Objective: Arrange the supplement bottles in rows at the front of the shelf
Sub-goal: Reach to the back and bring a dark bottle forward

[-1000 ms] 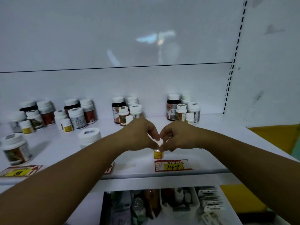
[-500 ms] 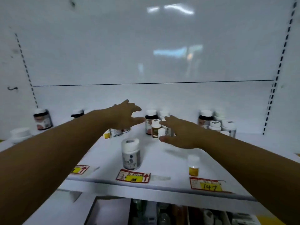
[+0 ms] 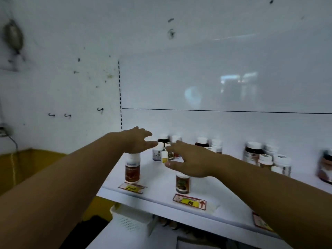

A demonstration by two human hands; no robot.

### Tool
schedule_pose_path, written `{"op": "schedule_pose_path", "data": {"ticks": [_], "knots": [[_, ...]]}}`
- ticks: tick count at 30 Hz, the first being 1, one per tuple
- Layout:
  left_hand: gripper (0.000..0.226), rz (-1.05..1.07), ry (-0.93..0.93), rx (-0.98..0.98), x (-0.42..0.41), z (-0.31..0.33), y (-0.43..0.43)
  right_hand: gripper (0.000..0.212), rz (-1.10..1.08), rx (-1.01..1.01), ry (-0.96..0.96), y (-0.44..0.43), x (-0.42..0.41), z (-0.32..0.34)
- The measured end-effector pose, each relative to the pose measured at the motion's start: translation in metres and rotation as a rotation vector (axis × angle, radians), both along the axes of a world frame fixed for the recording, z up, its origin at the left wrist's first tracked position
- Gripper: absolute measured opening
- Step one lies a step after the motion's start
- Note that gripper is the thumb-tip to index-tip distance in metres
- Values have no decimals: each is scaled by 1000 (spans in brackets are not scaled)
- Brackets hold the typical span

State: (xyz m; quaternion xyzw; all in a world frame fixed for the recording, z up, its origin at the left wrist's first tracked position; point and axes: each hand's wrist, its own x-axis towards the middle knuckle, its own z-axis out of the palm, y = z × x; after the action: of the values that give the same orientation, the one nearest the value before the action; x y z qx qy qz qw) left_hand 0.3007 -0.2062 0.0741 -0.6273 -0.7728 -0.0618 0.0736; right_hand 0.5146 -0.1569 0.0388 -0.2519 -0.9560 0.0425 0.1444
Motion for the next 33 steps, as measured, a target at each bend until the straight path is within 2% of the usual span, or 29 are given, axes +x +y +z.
{"op": "schedule_pose_path", "data": {"ticks": [12,17,21,27,33], "knots": [[50,-32,-183,52,-136,-20,12,64,-23,-17,-64,25,-128,9],[44,-43,-160,21,-169,-18,39,63,-27,-8,-59,65,-159,24],[52,13,-89,0,-198,-9,62,63,-55,19,-88,95,-186,38],[50,1,-128,8,-241,-16,99,62,-70,21,-116,119,-229,38],[35,-132,-288,251,-284,-21,152,61,-165,-43,-110,130,-273,37]]}}
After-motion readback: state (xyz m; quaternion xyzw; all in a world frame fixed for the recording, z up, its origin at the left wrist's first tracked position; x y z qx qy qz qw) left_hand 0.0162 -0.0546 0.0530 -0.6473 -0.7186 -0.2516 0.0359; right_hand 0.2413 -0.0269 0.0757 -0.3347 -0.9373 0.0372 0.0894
